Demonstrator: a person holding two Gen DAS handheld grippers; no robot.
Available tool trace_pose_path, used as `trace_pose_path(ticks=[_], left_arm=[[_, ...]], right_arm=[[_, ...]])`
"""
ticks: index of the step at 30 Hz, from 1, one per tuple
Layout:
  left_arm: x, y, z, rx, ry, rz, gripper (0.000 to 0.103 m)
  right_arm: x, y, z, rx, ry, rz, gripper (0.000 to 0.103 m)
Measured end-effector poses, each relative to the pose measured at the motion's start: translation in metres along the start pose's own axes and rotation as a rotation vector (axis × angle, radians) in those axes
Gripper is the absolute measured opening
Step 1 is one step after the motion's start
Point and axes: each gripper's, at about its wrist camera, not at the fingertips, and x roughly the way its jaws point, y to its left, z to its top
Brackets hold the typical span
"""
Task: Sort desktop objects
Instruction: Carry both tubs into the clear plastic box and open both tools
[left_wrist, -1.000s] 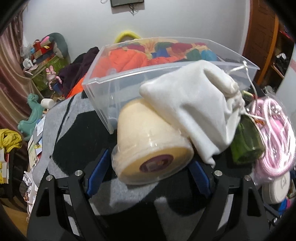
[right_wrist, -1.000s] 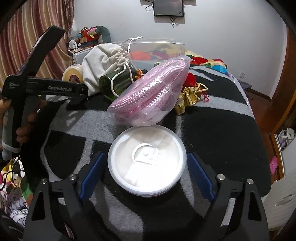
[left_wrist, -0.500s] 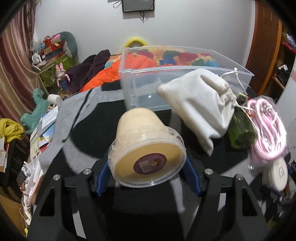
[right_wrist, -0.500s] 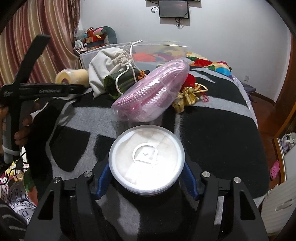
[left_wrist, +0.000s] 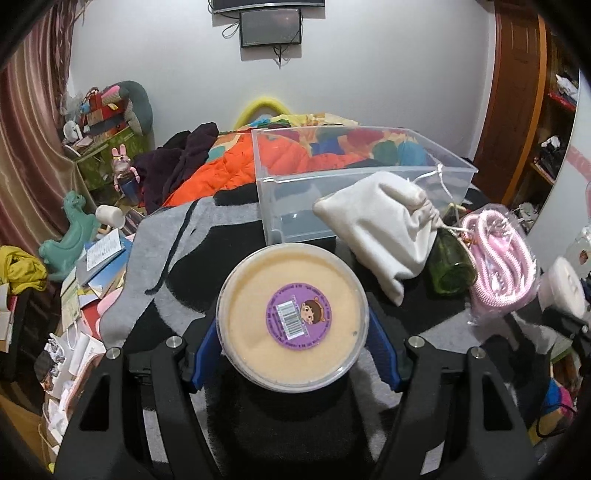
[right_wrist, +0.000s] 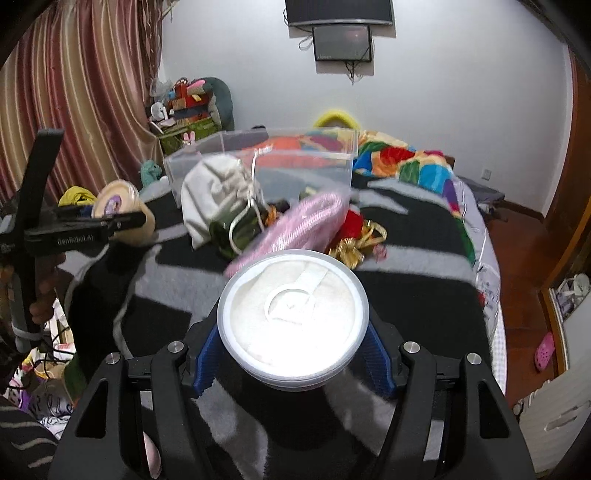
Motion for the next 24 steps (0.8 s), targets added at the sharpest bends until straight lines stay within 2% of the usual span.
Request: trace_pose_path(ticks=[5,12,18,24], left_arm=[[-0.007,0.005,0.008,-0.013,-0.027,-0.019,0.068],[-0.017,0.008,0.025,-0.011,-0.036,-0.06,0.068],[-0.026,0.01,0.053,-0.002,-0.068,-0.086,0.068],[-0.019,0.017,0.086,-0.004,-0.073,-0.078,0.068]], right_arm=[[-0.015,-0.004,0.021,0.001,-0.053,0.009,0.062],[0.0,-0.009,0.056,-0.029,-0.076,0.02,0.062],[0.014,-0.011,0.089,-0.063,-0.106,0.049,0.062],[0.031,-0.017,0.119,-0.061,-0.11,0.085,0.062]])
